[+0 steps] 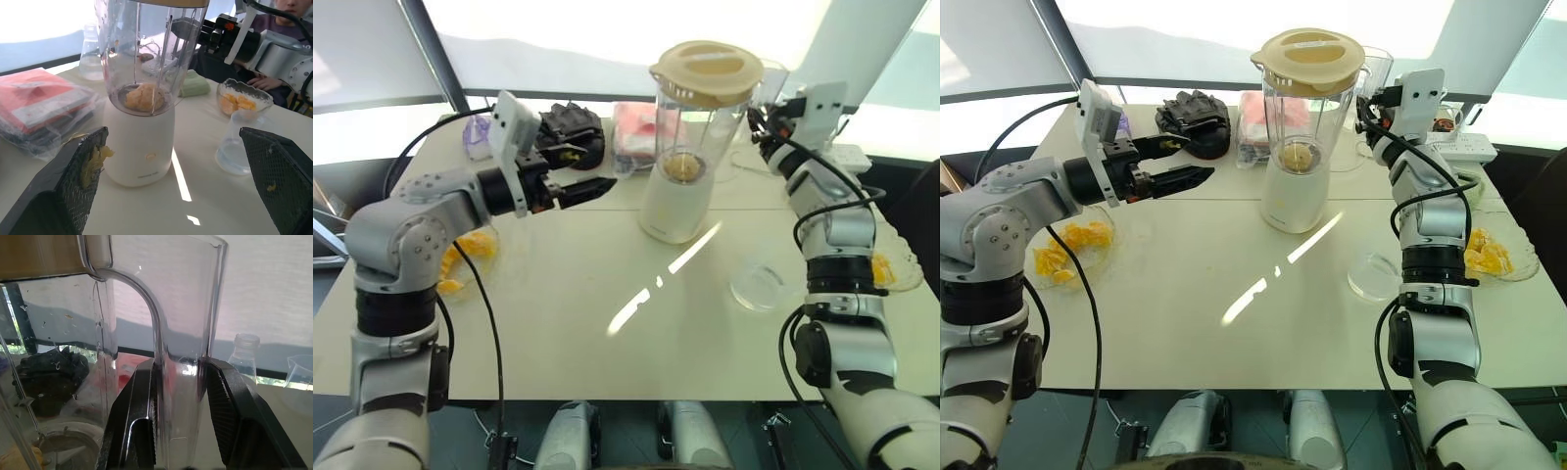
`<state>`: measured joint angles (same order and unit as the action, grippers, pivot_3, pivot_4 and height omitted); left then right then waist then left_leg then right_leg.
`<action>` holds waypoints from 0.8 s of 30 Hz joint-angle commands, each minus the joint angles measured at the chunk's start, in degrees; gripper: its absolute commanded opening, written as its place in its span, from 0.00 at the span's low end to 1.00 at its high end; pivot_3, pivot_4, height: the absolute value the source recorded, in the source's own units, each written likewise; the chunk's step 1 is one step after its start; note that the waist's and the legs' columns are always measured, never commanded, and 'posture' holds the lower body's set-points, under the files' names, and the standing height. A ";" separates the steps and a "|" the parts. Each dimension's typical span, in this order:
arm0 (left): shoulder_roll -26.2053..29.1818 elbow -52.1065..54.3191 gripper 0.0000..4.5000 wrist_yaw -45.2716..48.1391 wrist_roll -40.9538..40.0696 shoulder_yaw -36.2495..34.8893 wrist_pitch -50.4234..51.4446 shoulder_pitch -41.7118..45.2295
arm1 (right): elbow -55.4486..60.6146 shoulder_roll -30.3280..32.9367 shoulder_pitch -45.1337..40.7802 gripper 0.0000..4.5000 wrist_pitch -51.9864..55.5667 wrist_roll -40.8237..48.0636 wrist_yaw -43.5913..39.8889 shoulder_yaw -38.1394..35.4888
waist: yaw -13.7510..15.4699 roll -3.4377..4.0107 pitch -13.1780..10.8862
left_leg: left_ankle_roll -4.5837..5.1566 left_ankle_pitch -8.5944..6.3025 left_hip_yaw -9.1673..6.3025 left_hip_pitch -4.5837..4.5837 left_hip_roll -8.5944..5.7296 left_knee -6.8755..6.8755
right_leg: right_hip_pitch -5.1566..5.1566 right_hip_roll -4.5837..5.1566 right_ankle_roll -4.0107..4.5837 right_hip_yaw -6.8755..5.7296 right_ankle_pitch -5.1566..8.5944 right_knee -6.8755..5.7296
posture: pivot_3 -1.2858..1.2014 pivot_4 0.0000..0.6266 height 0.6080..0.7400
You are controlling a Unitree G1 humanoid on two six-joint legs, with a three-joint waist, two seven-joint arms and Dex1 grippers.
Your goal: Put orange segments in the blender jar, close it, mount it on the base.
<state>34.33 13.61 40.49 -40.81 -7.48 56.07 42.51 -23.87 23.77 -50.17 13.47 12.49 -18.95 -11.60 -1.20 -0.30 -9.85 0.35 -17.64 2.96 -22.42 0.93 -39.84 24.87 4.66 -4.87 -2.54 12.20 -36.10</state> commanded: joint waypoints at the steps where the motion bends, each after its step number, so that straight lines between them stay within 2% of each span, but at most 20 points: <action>1: 0.37 1.61 1.00 -0.42 -1.08 -0.82 0.00 0.01 | 0.46 -0.09 0.59 0.25 -0.05 -0.47 -1.33 1.23 | 0.01 0.00 0.00 | 0.00 0.00 0.00 0.00 0.00 0.00 | 0.00 0.00 0.00 0.00 0.00 0.00 | 0.52 0.24 1.00; 8: 0.09 0.48 1.00 -0.56 -0.63 -0.26 -0.30 0.60 | 0.11 0.33 -0.27 0.25 4.79 -2.50 2.14 1.62 | 0.03 0.00 0.00 | 0.00 0.00 0.02 0.02 0.00 0.00 | -0.01 0.01 0.00 0.02 0.00 0.00 | 0.52 0.24 1.00; 13: -0.05 0.46 1.00 -0.89 -0.71 -0.43 -0.22 0.57 | 5.20 0.18 0.90 0.25 8.59 -3.99 5.40 2.46 | 0.10 0.00 0.00 | 0.00 0.00 0.02 0.02 0.01 0.00 | -0.01 0.01 0.01 0.03 0.00 0.00 | 0.52 0.24 1.00; 18: -0.35 0.18 1.00 -0.95 -0.68 -0.33 -0.38 0.48 | 10.05 -0.81 2.81 0.25 10.18 -3.98 6.05 3.42 | 0.15 0.00 0.00 | 0.00 0.00 0.02 0.02 0.00 0.00 | -0.01 0.02 0.01 0.03 0.00 0.01 | 0.52 0.24 1.00; 24: -0.67 -0.01 1.00 -0.98 -0.53 -0.21 -0.37 0.71 | 10.04 -0.31 3.73 0.25 10.19 -4.79 5.63 4.37 | 0.07 0.00 0.00 | 0.00 0.00 0.02 0.02 0.00 0.00 | -0.01 0.01 0.01 0.03 0.00 0.01 | 0.52 0.24 1.00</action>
<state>33.48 13.10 39.54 -40.76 -7.44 56.19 42.48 -13.63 23.21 -47.67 22.84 9.42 -12.51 -9.37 -1.13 -0.31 -9.85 0.36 -17.64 2.98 -22.40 0.93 -39.84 24.86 4.67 -4.86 -2.51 12.20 -36.09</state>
